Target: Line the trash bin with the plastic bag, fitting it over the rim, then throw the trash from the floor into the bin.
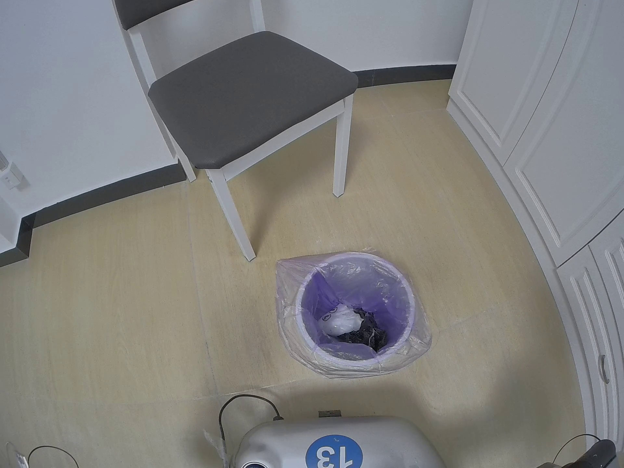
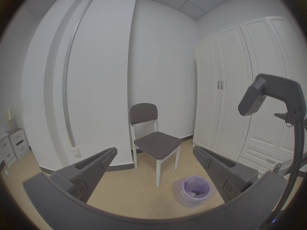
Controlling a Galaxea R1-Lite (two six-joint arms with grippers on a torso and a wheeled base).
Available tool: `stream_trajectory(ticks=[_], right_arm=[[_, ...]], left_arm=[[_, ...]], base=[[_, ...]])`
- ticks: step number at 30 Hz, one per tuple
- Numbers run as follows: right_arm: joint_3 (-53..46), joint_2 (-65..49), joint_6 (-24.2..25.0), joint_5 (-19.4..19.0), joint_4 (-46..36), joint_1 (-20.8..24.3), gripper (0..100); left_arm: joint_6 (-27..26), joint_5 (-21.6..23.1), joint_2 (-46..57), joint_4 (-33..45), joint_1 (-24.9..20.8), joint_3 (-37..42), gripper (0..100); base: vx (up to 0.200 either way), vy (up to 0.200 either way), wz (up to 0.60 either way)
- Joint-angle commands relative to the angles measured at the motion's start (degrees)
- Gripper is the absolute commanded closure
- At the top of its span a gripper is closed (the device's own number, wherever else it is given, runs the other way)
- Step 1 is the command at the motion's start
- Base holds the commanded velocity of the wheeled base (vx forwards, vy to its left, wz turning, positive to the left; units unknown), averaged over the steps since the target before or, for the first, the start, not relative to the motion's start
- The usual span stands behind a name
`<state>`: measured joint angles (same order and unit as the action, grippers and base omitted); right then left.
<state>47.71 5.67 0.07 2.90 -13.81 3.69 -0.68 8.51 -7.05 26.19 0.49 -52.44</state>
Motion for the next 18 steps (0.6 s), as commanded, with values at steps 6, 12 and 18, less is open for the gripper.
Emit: stream_trajectory(ticks=[6,12,18], right_arm=[[-4.91,-0.57,-3.59,-3.78,0.01,-0.53,0],[-13.79,-3.12,-3.68,-3.78,3.44,-2.11,0],[-23.98,-4.44,-3.85,-3.87,8.01,-2.81,0]], left_arm=[[1.56,-3.59,7.05,-0.87,-0.58,15.35,0],[2.44,-7.89,7.05,-17.48,-0.58,35.74,0],[2.70,-7.98,7.05,-34.10,-0.58,52.44,0]], base=[[0.000,0.000,0.00],[0.000,0.000,0.00],[0.000,0.000,0.00]])
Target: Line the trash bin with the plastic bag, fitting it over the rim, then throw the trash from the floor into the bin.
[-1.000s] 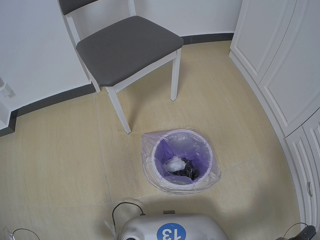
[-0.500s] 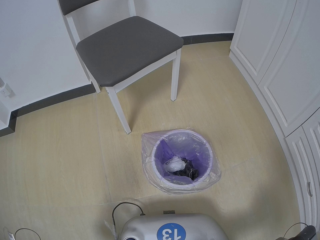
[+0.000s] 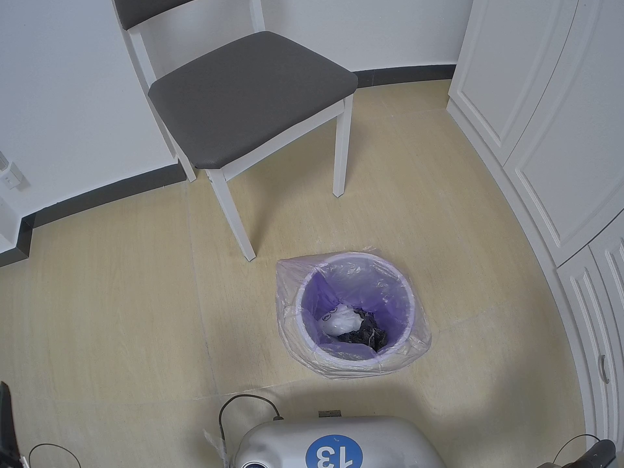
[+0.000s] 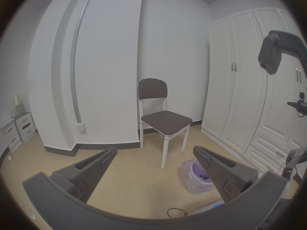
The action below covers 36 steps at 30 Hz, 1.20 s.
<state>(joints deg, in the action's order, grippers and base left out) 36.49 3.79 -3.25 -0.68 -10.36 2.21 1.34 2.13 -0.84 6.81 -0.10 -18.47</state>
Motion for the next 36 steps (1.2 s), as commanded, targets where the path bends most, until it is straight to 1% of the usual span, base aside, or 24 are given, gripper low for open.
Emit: stream_trajectory(ticks=[1,2,3,6,15,16,17,18,19,23,24,26,27,28,30,32,33,35,36], right_arm=[[-13.72,-2.65,-0.52,-0.28,4.82,-1.59,0],[-13.99,-2.65,-0.52,-0.28,4.82,-1.68,0],[-15.57,-2.91,-0.52,-0.28,4.91,-1.77,0],[-19.00,-3.79,-0.52,-0.11,5.44,-1.77,0],[-27.35,-3.79,-0.08,-0.11,12.65,-1.77,0],[-28.22,-3.79,-0.08,-0.11,13.09,-1.77,0],[-28.22,-3.79,-0.08,-0.11,13.09,-1.77,0],[-29.02,-3.79,-0.08,-0.11,13.00,-1.77,0],[-29.46,-3.79,-0.08,-0.11,13.00,-1.77,0],[-31.39,-3.79,-0.44,-0.20,13.00,-1.77,0],[-32.36,-3.79,-0.61,-0.20,13.00,-1.77,0],[-34.46,-3.79,-0.61,-0.11,13.09,-1.77,0],[-34.55,-3.79,-0.70,-0.11,13.09,-1.77,0],[-36.05,-3.79,-0.26,-0.37,13.26,-1.77,0],[-36.22,-3.79,0.18,-1.25,13.61,-1.77,0],[-36.31,-3.79,0.09,-2.83,13.97,-1.77,0],[-36.49,-3.79,-0.79,-3.80,13.35,-1.77,0],[-36.49,-3.79,-0.79,-3.80,13.17,-1.77,0],[-36.49,-3.79,-2.28,-3.80,13.00,-1.77,0]], left_arm=[[0.86,-1.25,0.84,-13.76,0.01,18.47,0],[0.94,-1.34,0.84,-13.32,0.01,18.47,0],[2.35,-1.61,0.84,-10.68,0.01,18.38,0],[4.02,-1.17,0.84,-10.07,-0.08,18.38,0],[4.11,-1.87,0.84,-10.07,0.01,18.38,0],[3.67,-2.84,0.84,-9.98,-0.08,18.38,0],[3.67,-2.84,0.84,-9.98,-0.08,18.38,0],[3.41,-4.86,0.84,-9.89,0.01,18.47,0],[3.32,-5.65,0.84,-9.80,0.01,18.47,0],[3.67,-6.53,0.84,-9.80,0.01,18.47,0],[3.67,-7.06,0.84,-9.80,0.01,18.47,0],[3.32,-9.52,0.84,-9.89,0.01,18.47,0],[3.32,-9.78,0.84,-9.89,0.01,18.47,0],[2.97,-13.47,0.84,-10.07,0.01,18.47,0],[2.00,-16.64,0.84,-10.15,0.01,18.47,0],[1.12,-17.25,0.84,-10.15,0.01,18.47,0],[1.03,-17.25,0.84,-10.15,0.01,18.47,0],[1.12,-17.16,0.84,-10.15,0.01,18.47,0],[1.56,-15.76,0.84,-10.07,0.01,18.47,0]], base=[[0.000,0.000,0.00],[0.000,0.000,0.00],[0.000,0.000,0.00],[0.000,0.000,0.00],[0.000,0.000,0.00],[0.000,0.000,0.00],[0.000,0.000,0.00],[0.000,0.000,0.00],[0.000,0.000,0.00],[0.000,0.000,0.00],[0.000,0.000,0.00],[0.000,0.000,0.00],[0.000,0.000,0.00],[0.000,0.000,0.00],[0.000,0.000,0.00],[0.000,0.000,0.00],[0.000,0.000,0.00],[0.000,0.000,0.00],[0.000,0.000,0.00]])
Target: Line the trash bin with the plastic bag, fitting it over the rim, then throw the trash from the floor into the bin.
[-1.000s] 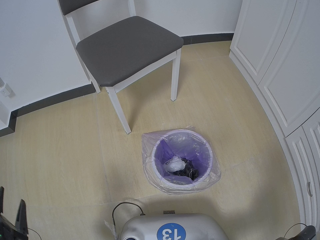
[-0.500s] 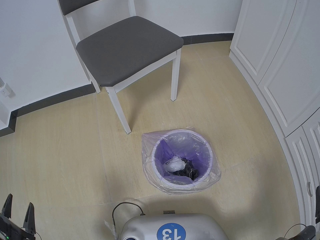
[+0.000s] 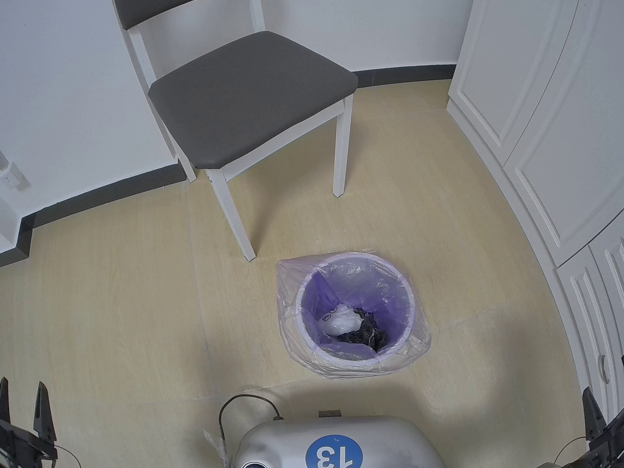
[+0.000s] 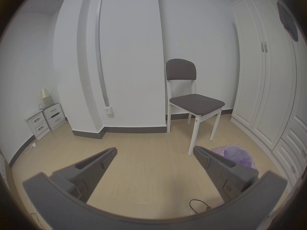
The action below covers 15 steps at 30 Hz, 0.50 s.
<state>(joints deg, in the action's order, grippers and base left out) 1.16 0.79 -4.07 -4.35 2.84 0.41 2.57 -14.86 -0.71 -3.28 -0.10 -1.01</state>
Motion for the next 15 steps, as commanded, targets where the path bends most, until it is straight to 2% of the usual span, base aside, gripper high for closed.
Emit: stream_trajectory(ticks=[1,4,6,9,11,12,14,15], right_arm=[[-1.16,-0.79,-2.17,-0.13,-0.20,0.02,0],[-1.16,-0.79,-2.17,0.05,-0.29,0.02,0],[-1.16,-0.79,-0.50,0.92,-1.17,-0.06,0],[-1.07,-0.79,3.98,5.23,-3.19,-0.06,0],[-1.07,-0.79,5.30,7.69,-3.10,-0.06,0],[-1.16,-0.79,5.74,9.01,-3.02,-0.06,0],[-1.16,-0.79,5.83,9.01,-3.10,-0.06,0],[-1.16,-0.79,5.83,9.01,-3.10,-0.06,0]], left_arm=[[0.50,2.56,0.71,0.03,0.01,1.01,0],[1.12,5.19,0.71,0.55,0.01,0.84,0],[2.09,7.04,0.71,1.08,0.01,0.57,0],[2.17,8.44,0.71,2.58,-0.08,0.22,0],[2.35,8.36,0.71,2.40,0.01,0.22,0],[1.91,7.13,0.71,1.96,0.10,0.48,0],[2.00,1.94,0.71,0.47,0.01,0.84,0],[2.00,1.94,0.71,0.47,0.01,0.84,0]], base=[[0.000,0.000,0.00],[0.000,0.000,0.00],[0.000,0.000,0.00],[0.000,0.000,0.00],[0.000,0.000,0.00],[0.000,0.000,0.00],[0.000,0.000,0.00],[0.000,0.000,0.00]])
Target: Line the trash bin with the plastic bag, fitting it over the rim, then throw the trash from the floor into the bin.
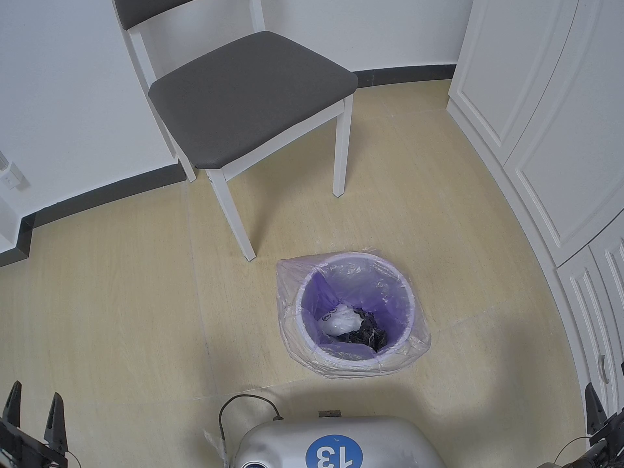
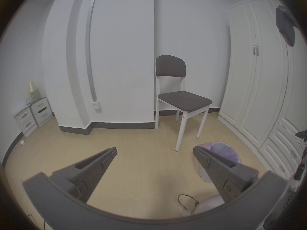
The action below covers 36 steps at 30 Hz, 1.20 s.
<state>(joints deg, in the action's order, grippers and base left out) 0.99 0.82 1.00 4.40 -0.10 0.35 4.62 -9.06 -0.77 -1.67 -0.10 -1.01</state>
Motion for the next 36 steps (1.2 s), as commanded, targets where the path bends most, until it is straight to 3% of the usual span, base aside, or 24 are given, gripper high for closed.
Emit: stream_trajectory(ticks=[1,4,7,14,19,24,27,29,32,33,36], right_arm=[[-0.90,-0.82,-0.03,0.17,-0.17,0.00,0],[-0.90,-0.82,-1.18,-0.71,-0.17,0.00,0],[-0.90,-0.82,-0.82,-1.50,-0.17,0.00,0],[-0.90,-0.82,-1.09,-1.50,-0.25,0.00,0],[-0.90,-0.82,-1.53,-1.50,-0.25,0.00,0],[-0.90,-0.82,-2.14,-1.50,-0.17,0.00,0],[-0.99,-0.82,-5.22,-3.17,0.01,-0.09,0],[-0.99,-0.82,-6.27,-5.28,0.10,-0.09,0],[-0.90,-0.82,-2.49,-3.35,-0.08,-0.09,0],[-0.99,-0.82,3.31,-0.53,0.36,-0.09,0],[-0.90,-0.82,-1.44,-0.80,-0.17,-0.18,0]], left_arm=[[1.18,-6.59,0.77,-1.76,0.01,1.01,0],[3.29,-5.62,0.77,-1.67,0.01,1.01,0],[3.11,-1.23,0.77,-1.67,0.01,1.01,0],[-1.81,4.93,0.77,0.62,0.01,0.48,0],[-4.71,6.95,0.77,1.23,0.10,0.57,0],[-4.36,8.27,0.77,1.41,-0.08,1.01,0],[-6.03,9.94,0.77,1.14,0.01,1.01,0],[-10.25,12.57,0.77,0.97,0.01,1.01,0],[-6.47,10.90,0.77,1.32,0.01,1.01,0],[-1.63,8.35,0.77,1.41,0.01,0.92,0],[-1.19,7.39,0.77,1.05,0.01,1.01,0]], base=[[0.000,0.000,0.00],[0.000,0.000,0.00],[0.000,0.000,0.00],[0.000,0.000,0.00],[0.000,0.000,0.00],[0.000,0.000,0.00],[0.000,0.000,0.00],[0.000,0.000,0.00],[0.000,0.000,0.00],[0.000,0.000,0.00],[0.000,0.000,0.00]])
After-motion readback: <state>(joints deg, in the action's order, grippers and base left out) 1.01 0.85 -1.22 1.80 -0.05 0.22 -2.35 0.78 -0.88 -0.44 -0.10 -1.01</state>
